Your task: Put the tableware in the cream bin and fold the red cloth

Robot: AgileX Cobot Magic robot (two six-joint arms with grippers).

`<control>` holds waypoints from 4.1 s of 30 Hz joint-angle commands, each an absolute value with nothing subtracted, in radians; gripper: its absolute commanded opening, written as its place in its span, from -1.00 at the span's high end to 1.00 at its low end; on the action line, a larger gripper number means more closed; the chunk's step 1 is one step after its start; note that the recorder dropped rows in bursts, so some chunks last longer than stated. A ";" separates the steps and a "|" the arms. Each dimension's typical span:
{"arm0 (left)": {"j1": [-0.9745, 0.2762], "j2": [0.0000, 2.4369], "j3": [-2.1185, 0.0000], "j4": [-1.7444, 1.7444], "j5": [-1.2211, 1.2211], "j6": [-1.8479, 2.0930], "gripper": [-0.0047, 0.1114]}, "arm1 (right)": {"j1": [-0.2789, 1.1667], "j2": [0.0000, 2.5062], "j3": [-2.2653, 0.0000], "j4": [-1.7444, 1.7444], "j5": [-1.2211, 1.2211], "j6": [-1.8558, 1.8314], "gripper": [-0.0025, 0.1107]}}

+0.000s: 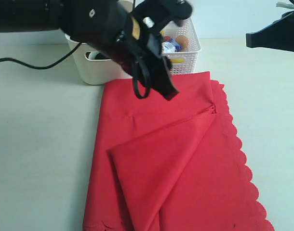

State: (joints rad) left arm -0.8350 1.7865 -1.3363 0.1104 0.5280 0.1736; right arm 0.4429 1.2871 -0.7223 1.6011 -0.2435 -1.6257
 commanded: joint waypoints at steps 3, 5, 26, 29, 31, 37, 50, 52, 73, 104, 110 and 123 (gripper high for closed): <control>-0.731 1.935 -1.207 0.082 0.419 0.175 0.90 | 0.443 1.288 -0.729 1.592 -0.230 -1.629 0.96; -0.735 1.987 -1.199 0.082 0.433 0.175 0.90 | 0.443 1.288 -0.729 1.592 -0.230 -1.629 0.96; -1.181 1.767 -1.194 0.126 0.566 0.144 0.90 | 0.443 1.288 -0.734 1.596 -0.260 -1.629 0.96; -1.133 1.727 -1.163 0.165 0.563 0.089 0.90 | 0.443 1.288 -0.734 1.595 -0.257 -1.629 0.96; -1.090 1.717 -1.129 0.190 0.542 0.041 0.90 | 0.443 1.288 -0.734 1.595 -0.257 -1.629 0.96; -0.950 1.781 -0.979 0.186 0.312 -0.010 0.90 | 0.443 1.288 -0.734 1.595 -0.213 -1.620 0.96; -1.135 2.027 -1.058 0.150 0.072 -0.010 0.90 | 0.443 1.288 -0.736 1.593 -0.159 -1.620 0.96; -1.198 2.018 -1.096 0.154 0.075 0.000 0.90 | 0.443 1.288 -0.738 1.587 -0.161 -1.620 0.96; -1.073 1.469 -0.777 0.757 0.478 -0.655 0.90 | 0.443 1.343 -0.756 1.539 0.132 -1.640 0.96; -0.918 0.866 -0.283 1.057 0.462 -1.080 0.90 | 0.543 2.045 -0.994 -0.743 0.731 0.415 0.96; -0.918 0.866 -0.283 1.055 0.452 -1.080 0.90 | 0.373 2.045 -0.996 -0.767 0.620 0.496 0.96; -0.918 0.866 -0.283 1.055 0.450 -1.080 0.90 | 0.234 2.049 -1.042 -0.737 0.509 0.554 0.96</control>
State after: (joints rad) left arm -0.9223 0.8727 -0.2879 1.0533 0.4580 -1.0768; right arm 0.2678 2.0135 -1.0306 -0.7902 0.5146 0.5280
